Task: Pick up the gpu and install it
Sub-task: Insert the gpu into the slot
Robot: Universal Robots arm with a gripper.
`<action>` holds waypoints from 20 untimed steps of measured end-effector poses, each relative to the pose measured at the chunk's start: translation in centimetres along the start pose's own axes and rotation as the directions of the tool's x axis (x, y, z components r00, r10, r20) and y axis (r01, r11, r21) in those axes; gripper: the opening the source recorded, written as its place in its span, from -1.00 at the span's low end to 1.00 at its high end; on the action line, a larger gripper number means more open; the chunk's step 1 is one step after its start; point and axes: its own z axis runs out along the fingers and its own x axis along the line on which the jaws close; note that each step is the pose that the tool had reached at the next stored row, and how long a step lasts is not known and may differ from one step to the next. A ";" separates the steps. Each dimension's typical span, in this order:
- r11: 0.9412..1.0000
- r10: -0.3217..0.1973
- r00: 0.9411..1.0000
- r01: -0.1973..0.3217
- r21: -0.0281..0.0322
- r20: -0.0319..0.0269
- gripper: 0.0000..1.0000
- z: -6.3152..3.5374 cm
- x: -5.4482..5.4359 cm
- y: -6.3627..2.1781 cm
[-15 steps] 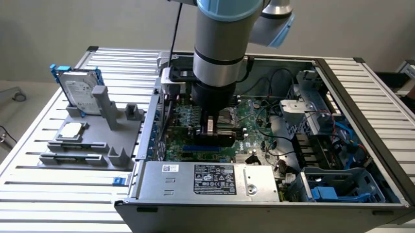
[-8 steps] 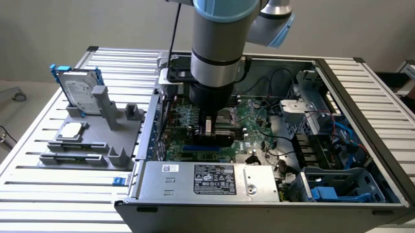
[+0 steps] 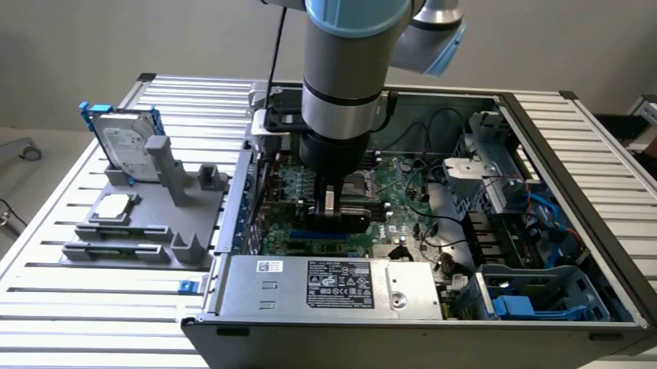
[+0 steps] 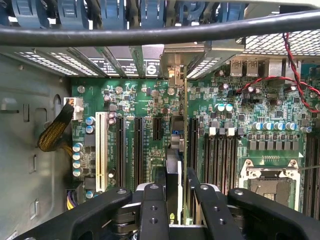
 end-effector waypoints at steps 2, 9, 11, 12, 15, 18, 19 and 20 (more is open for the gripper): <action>1.000 -0.002 1.000 0.002 0.000 0.000 -0.47 0.02 0.0 0.00; 1.000 -0.012 1.000 0.012 -0.001 0.000 -0.47 0.05 0.0 0.00; 1.000 -0.013 1.000 0.013 0.000 -0.001 -0.47 0.05 0.0 0.00; 1.000 -0.013 1.000 0.013 0.000 0.000 -0.47 0.06 0.0 -0.01; 1.000 -0.013 1.000 0.013 0.003 0.000 -0.47 0.17 0.0 0.02; 1.000 -0.013 1.000 0.013 0.003 -0.001 -0.47 0.28 0.0 0.05; 1.000 -0.013 1.000 0.013 0.003 -0.001 -0.47 0.33 0.0 0.07; 1.000 -0.013 1.000 0.013 0.003 -0.001 -0.47 0.37 0.0 0.09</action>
